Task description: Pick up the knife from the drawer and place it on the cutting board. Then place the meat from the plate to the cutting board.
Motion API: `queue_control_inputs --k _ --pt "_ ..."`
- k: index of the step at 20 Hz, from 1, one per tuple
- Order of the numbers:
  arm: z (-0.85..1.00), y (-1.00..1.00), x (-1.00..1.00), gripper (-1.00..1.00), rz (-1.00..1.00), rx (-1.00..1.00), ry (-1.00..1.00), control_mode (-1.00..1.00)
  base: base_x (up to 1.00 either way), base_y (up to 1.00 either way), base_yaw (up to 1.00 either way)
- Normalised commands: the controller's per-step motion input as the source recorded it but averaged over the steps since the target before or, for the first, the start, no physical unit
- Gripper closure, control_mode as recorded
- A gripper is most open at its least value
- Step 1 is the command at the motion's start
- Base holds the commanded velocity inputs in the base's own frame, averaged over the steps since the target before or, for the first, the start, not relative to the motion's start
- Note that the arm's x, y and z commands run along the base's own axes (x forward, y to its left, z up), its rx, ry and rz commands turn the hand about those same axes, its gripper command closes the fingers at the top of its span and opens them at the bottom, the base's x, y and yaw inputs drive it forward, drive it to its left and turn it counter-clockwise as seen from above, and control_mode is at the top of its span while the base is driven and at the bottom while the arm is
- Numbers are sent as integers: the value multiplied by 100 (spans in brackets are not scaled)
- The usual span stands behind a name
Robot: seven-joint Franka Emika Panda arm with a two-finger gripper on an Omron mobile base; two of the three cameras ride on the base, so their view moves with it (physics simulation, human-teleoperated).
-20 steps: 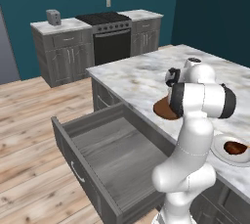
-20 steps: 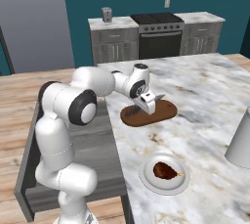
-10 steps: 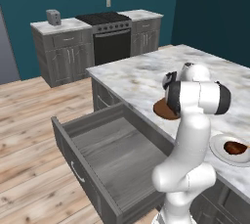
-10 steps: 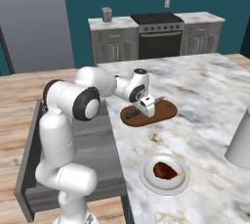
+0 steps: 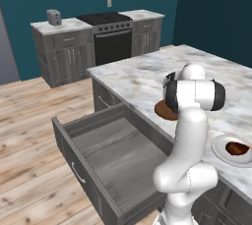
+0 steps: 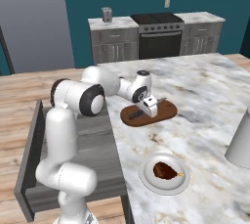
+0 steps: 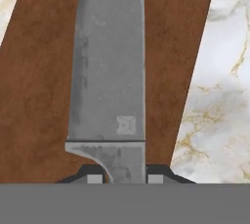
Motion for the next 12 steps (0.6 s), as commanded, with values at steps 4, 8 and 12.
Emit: queue_control_inputs --k 4,8,12 --pt "-16 -24 23 100 0 0 1 -100 0 0 0" --pt "-24 -15 22 100 0 0 0 -100 0 0 0" --pt "-26 -4 16 100 0 0 0 -100 0 0 0"
